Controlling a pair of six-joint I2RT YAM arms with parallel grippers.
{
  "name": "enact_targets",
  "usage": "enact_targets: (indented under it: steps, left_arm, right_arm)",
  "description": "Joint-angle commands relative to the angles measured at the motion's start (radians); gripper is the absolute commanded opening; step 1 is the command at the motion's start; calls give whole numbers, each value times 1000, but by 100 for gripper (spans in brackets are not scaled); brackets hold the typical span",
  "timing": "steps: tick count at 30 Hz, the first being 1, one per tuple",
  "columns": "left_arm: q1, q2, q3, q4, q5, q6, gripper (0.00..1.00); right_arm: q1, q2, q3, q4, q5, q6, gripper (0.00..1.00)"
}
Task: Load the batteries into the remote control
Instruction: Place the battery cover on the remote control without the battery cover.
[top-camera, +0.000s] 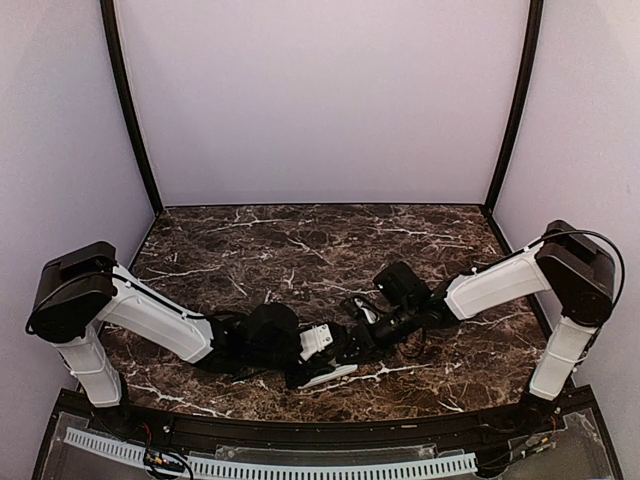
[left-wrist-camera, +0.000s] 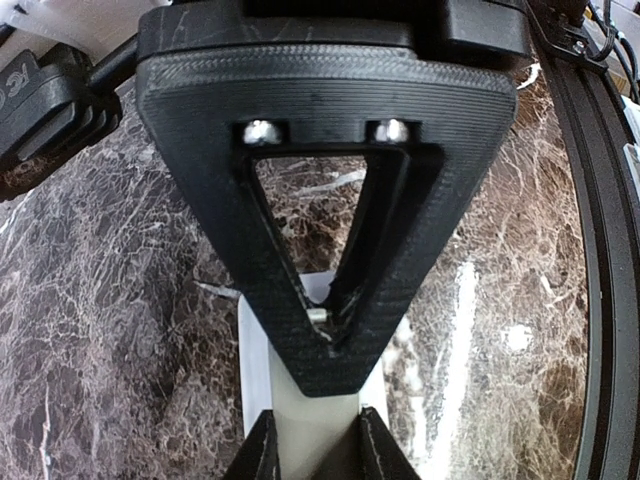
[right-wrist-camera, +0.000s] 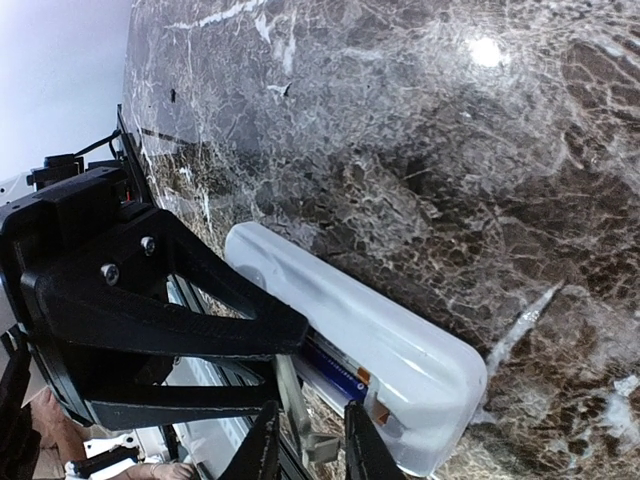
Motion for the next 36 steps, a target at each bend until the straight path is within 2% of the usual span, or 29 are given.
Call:
enact_targets:
  steps: [1,9,15,36]
  left_arm:
    - [-6,-8,-44,-104,-12,-26,6]
    - [-6,-8,-54,-97,-17,-32,5]
    - [-6,-8,-54,-96,-21,-33,5]
    - [-6,-4,-52,-109,-35,-41,6]
  right_arm:
    - [-6,-34,27,-45,27,-19,20]
    - [-6,-72,87,-186,84,-82,24]
    - [-4,-114,126,-300,157,-118,21]
    - [58,-62,143,-299,186,-97,13]
